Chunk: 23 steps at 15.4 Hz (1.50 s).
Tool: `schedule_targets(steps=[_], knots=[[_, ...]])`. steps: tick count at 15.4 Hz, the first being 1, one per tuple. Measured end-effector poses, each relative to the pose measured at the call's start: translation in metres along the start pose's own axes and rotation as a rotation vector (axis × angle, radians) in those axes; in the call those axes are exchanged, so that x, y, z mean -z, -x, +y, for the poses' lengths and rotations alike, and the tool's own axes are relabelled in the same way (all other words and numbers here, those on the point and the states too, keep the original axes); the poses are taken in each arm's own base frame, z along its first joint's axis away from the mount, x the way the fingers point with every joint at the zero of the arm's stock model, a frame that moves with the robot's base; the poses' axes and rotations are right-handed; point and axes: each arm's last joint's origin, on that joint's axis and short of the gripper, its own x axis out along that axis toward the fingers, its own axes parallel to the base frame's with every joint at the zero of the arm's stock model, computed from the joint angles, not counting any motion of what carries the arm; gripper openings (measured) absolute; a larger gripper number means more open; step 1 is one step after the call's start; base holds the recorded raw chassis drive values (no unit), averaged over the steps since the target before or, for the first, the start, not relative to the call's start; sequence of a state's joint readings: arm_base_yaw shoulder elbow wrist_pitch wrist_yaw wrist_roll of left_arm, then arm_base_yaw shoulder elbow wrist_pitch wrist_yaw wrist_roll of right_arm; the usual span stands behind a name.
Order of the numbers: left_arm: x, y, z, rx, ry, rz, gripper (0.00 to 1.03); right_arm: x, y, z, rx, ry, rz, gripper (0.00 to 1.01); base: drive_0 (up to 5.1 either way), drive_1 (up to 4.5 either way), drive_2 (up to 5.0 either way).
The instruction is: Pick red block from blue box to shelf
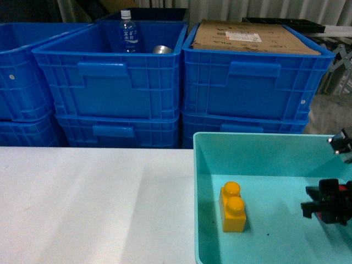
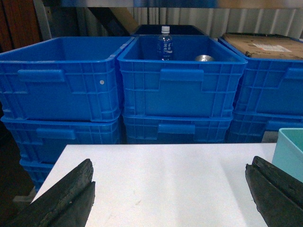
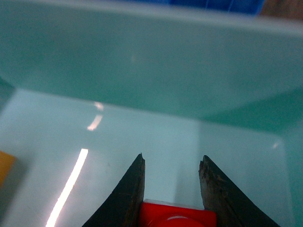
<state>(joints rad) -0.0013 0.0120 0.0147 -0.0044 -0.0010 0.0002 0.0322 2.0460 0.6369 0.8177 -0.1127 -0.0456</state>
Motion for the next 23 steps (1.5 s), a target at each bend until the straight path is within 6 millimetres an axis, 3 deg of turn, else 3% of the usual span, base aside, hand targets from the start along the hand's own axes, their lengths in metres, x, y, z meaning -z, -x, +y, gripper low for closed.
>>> schedule_targets(steps=[2, 4, 9, 14, 18, 23], knots=[[0.0, 0.0, 0.0, 0.0, 0.0, 0.0, 0.98, -0.04, 0.025, 0.004, -0.01, 0.033, -0.152, 0.29, 0.0, 0.0, 0.0], [0.0, 0.0, 0.0, 0.0, 0.0, 0.0, 0.98, -0.062, 0.049, 0.009, -0.017, 0.062, -0.245, 0.29, 0.0, 0.0, 0.0], [0.0, 0.0, 0.0, 0.0, 0.0, 0.0, 0.98, -0.064, 0.112, 0.014, -0.002, 0.089, -0.368, 0.29, 0.0, 0.0, 0.0], [0.0, 0.0, 0.0, 0.0, 0.0, 0.0, 0.98, -0.036, 0.177, 0.013, 0.045, 0.106, -0.435, 0.29, 0.0, 0.0, 0.0], [0.0, 0.0, 0.0, 0.0, 0.0, 0.0, 0.98, -0.018, 0.215, 0.011, 0.062, 0.101, -0.464, 0.29, 0.0, 0.0, 0.0], [0.0, 0.0, 0.0, 0.0, 0.0, 0.0, 0.98, -0.003, 0.23, 0.02, 0.036, 0.103, -0.466, 0.29, 0.0, 0.0, 0.0]])
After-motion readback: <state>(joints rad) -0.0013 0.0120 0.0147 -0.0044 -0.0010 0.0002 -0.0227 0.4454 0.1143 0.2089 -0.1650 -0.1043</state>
